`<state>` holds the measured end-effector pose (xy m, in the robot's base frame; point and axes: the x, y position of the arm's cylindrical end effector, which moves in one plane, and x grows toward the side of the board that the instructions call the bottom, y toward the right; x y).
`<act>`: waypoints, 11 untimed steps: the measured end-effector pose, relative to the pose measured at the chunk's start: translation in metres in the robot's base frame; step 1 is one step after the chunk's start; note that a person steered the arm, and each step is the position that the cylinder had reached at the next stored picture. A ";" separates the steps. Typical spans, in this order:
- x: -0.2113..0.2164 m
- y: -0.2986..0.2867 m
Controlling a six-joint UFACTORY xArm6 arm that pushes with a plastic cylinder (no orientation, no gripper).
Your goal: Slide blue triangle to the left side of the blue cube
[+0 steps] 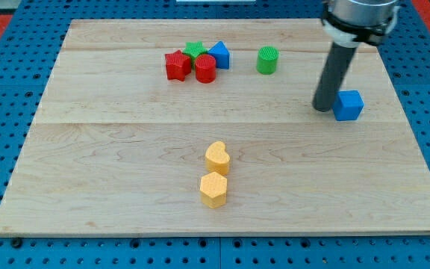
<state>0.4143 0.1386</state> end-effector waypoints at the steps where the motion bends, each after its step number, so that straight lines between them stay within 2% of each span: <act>1: -0.033 -0.055; 4: -0.166 -0.083; 5: -0.166 -0.152; 6: -0.117 -0.142; 7: -0.074 -0.098; 9: -0.044 -0.046; 10: -0.014 -0.012; 11: -0.010 -0.008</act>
<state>0.4042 0.1301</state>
